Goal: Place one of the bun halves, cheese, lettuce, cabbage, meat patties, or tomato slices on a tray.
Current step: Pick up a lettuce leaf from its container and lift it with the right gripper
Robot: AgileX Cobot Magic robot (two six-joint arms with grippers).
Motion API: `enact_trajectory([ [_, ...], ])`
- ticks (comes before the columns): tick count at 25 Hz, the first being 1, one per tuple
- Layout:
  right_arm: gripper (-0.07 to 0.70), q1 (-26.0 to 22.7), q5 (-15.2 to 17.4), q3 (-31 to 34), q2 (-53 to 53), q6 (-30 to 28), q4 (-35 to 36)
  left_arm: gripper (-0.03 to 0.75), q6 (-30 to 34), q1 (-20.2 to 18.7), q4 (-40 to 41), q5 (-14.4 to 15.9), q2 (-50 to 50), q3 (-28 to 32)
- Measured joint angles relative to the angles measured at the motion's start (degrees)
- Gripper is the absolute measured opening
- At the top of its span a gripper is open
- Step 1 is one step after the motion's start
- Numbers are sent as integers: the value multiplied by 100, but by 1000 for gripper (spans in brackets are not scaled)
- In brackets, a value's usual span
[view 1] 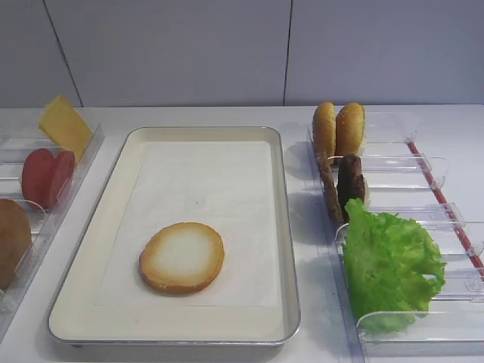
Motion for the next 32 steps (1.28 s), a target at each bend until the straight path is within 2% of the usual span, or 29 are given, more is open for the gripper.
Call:
enact_trajectory([
  [22,458,0,0,0,0,-53,12,482,0,0,0,0,0,0],
  [32,458,0,39,0,0,-1122,663,482,0,0,0,0,0,0],
])
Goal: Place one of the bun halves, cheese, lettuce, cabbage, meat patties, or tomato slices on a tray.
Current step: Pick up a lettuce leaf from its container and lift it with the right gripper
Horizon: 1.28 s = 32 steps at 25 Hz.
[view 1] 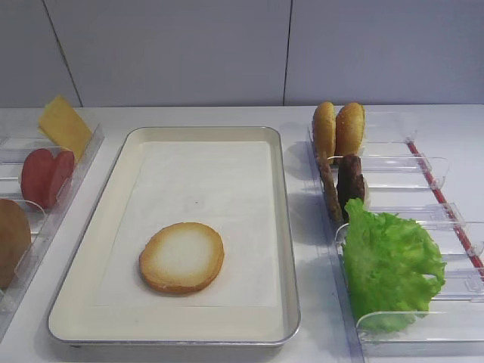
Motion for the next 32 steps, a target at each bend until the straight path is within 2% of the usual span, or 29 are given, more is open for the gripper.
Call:
enact_trajectory([
  [6,458,0,46,-254,173,-281,611,482,0,0,0,0,0,0],
  [12,458,0,149,-668,1408,-753,1282,482,0,0,0,0,0,0],
  [23,459,0,169,-743,3390,-2010,3029,482,-12,0,0,0,0,0],
  [32,459,0,-10,-743,4451,-2603,3366,482,-60,0,0,0,0,0],
])
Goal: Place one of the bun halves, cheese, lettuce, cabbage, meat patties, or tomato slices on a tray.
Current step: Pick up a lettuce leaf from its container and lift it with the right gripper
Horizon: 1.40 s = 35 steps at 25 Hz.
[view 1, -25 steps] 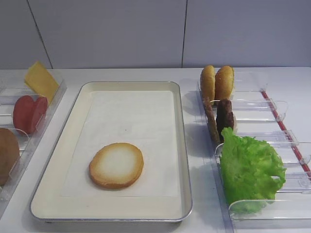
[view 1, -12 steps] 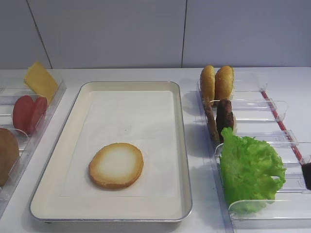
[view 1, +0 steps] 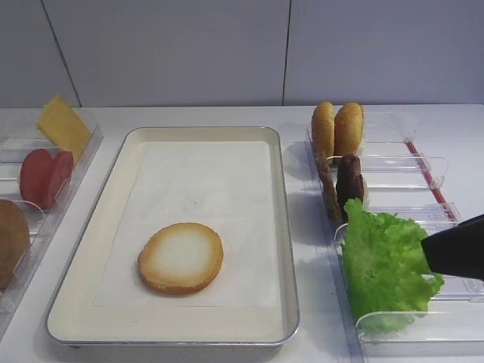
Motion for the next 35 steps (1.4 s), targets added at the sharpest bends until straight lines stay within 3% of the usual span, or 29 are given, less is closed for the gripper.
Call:
enact_trajectory([
  [14,459,0,-209,-24,865,-560,297,482,-33,0,0,0,0,0],
  [19,459,0,-233,-320,1130,-605,297,482,-36,0,0,0,0,0],
  [22,459,324,-329,-545,1364,-558,136,482,-45,0,0,0,0,0],
  [25,459,1018,-603,-782,1646,-94,-377,482,-45,0,0,0,0,0],
  [30,459,2074,-1034,-1176,2125,1604,-2042,482,-45,0,0,0,0,0],
  [35,459,2307,-1350,-1262,2558,2235,-2239,482,-45,0,0,0,0,0],
])
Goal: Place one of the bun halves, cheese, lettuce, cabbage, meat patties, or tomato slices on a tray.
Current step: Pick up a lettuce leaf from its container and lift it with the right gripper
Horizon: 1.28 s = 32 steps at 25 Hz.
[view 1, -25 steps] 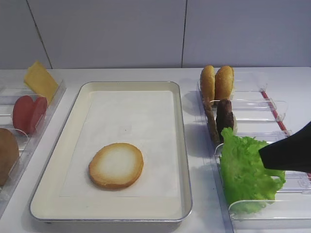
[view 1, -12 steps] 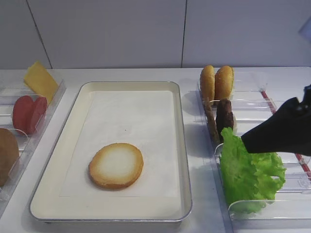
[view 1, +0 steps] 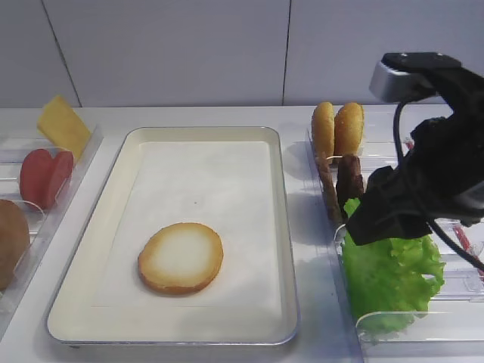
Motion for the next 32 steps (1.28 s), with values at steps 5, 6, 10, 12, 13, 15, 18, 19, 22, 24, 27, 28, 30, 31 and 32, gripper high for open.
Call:
enact_trajectory([
  [5,458,13,-63,0,441,96,100,482,0,0,0,0,0,0],
  [6,437,13,-63,0,573,106,108,482,0,0,0,0,0,0],
  [10,355,13,-67,0,652,108,114,482,0,0,0,0,0,0],
  [12,296,13,-29,-40,652,108,122,482,0,0,0,0,0,0],
  [13,278,13,-1,-75,652,108,122,482,0,0,0,0,0,0],
  [15,261,13,67,-131,652,119,93,482,0,0,0,0,0,0],
  [18,242,16,187,-172,652,131,1,482,0,0,0,0,0,0],
  [19,228,16,231,-172,652,154,-38,482,0,0,0,0,0,0],
  [22,169,16,277,-172,652,219,-95,482,0,0,0,0,0,0],
  [24,106,16,275,-172,652,241,-107,482,0,0,0,0,0,0],
  [27,51,16,275,-172,652,254,-120,482,0,0,0,0,0,0],
  [28,48,16,275,-172,652,254,-120,482,0,0,0,0,0,0],
  [30,47,16,286,-172,652,258,-120,482,0,0,0,0,0,0],
  [31,46,16,302,-172,652,258,-94,482,0,0,0,0,0,0],
  [32,46,16,328,-172,652,258,-80,482,0,0,0,0,0,0],
])
